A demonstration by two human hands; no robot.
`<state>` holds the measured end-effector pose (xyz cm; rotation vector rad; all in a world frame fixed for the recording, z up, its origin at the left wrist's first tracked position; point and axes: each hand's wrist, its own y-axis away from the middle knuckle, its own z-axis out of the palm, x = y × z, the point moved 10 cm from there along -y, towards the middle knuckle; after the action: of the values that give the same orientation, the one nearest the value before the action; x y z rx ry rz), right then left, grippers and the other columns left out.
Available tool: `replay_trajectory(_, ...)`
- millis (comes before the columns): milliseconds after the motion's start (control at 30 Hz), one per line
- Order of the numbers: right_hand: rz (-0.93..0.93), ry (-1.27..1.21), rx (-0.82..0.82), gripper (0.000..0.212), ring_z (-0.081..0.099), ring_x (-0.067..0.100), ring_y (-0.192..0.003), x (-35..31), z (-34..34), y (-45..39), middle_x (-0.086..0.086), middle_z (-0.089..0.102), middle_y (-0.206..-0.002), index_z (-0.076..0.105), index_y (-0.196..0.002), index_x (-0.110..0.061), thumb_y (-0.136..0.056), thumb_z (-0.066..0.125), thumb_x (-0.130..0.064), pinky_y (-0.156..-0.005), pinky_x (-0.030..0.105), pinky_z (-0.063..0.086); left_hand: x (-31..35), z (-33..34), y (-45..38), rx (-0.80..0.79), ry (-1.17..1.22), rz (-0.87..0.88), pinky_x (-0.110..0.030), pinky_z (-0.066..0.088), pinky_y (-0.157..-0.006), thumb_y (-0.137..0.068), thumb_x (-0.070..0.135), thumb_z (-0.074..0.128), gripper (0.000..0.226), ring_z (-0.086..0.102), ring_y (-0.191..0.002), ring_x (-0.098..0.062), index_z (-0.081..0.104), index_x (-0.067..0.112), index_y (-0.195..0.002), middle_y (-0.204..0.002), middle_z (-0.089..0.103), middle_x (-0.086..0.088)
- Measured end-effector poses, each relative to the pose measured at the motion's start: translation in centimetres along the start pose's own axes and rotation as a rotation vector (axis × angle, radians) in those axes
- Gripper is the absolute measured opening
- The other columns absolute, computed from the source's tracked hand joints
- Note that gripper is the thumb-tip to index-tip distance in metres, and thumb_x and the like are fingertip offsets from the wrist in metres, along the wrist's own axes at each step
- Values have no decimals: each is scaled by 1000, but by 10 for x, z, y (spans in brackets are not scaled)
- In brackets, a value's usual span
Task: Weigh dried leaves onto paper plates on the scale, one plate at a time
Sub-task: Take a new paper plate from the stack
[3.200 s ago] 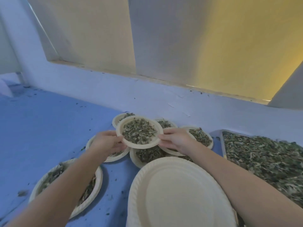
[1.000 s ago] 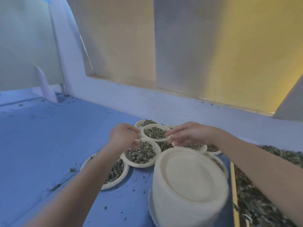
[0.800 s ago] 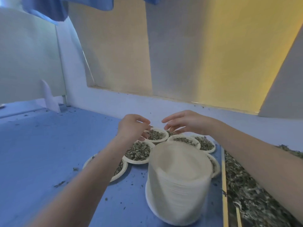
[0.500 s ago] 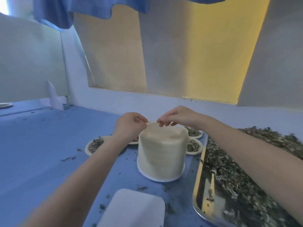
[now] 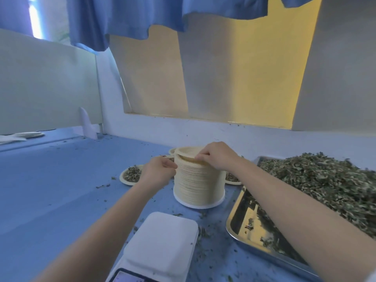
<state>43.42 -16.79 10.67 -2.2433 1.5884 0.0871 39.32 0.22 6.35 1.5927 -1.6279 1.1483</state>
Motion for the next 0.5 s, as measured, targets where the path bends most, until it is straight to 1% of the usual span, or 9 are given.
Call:
replay_trajectory(33, 5, 27, 0, 28, 59, 19, -92, 1, -6, -1, 0, 69, -97, 75, -93, -20, -95, 53, -38, -80, 35, 47, 0, -3, 1, 7, 15, -12, -38, 55, -77, -81, 5, 57, 16, 58, -64, -23, 67, 18, -80, -76, 63, -5)
replay_trajectory(100, -7, 59, 21, 24, 56, 17, -106, -1, -19, 0, -6, 67, -112, 73, -105, -26, -96, 53, -36, -88, 34, 47, 2, -9, 2, 26, 32, -26, -42, 56, -83, -83, 5, 56, 19, 59, -68, -24, 66, 19, -75, -78, 64, -8)
replay_trajectory(167, -36, 64, 72, 24, 55, 15, -108, -6, -32, 4, -8, 66, -115, 72, -106, -27, -96, 52, -35, -90, 35, 47, 9, -13, 5, 32, 81, -31, -39, 56, -80, -87, 4, 55, 20, 59, -71, -25, 65, 16, -74, -78, 64, -12)
replay_trajectory(200, -57, 56, 105, 23, 55, 15, -109, -10, -37, 8, -8, 66, -115, 73, -105, -28, -96, 52, -35, -90, 36, 46, 15, -15, 8, 33, 139, -35, -36, 56, -75, -90, 5, 53, 17, 59, -71, -25, 64, 12, -78, -78, 64, -13)
replay_trajectory(267, -124, 56, 138, 23, 51, 14, -110, -25, -43, 22, -10, 65, -115, 72, -105, -29, -96, 52, -36, -91, 35, 44, 26, -18, 17, 36, 334, -60, -27, 56, -62, -96, 12, 50, 14, 62, -62, -22, 59, 2, -93, -76, 63, -13)
replay_trajectory(300, -176, 79, 146, 24, 49, 13, -110, -36, -44, 31, -11, 65, -115, 72, -106, -29, -96, 52, -37, -91, 34, 42, 31, -19, 23, 24, 449, -82, -26, 56, -57, -98, 17, 48, 17, 63, -58, -21, 54, 2, -100, -76, 63, -14)
replay_trajectory(367, -295, 124, 176, 26, 48, 14, -109, -60, -43, 54, -12, 65, -115, 71, -108, -27, -96, 51, -38, -91, 34, 40, 36, -27, 36, 4, 597, -118, -28, 57, -54, -99, 28, 46, 27, 65, -61, -26, 45, 4, -110, -82, 63, -18)
replay_trajectory(433, -384, 101, 218, 28, 49, 15, -108, -78, -43, 81, -10, 66, -115, 72, -109, -24, -95, 52, -37, -91, 32, 39, 33, -43, 51, 32, 575, -133, -29, 58, -53, -98, 29, 46, 30, 65, -65, -30, 46, 3, -113, -86, 62, -20)
replay_trajectory(500, -446, 37, 234, 27, 51, 17, -106, -90, -36, 107, -8, 67, -113, 73, -107, -22, -94, 54, -35, -91, 32, 38, 23, -60, 69, 61, 467, -106, -27, 58, -51, -97, 14, 48, 21, 65, -57, -27, 54, -4, -106, -82, 60, -20)
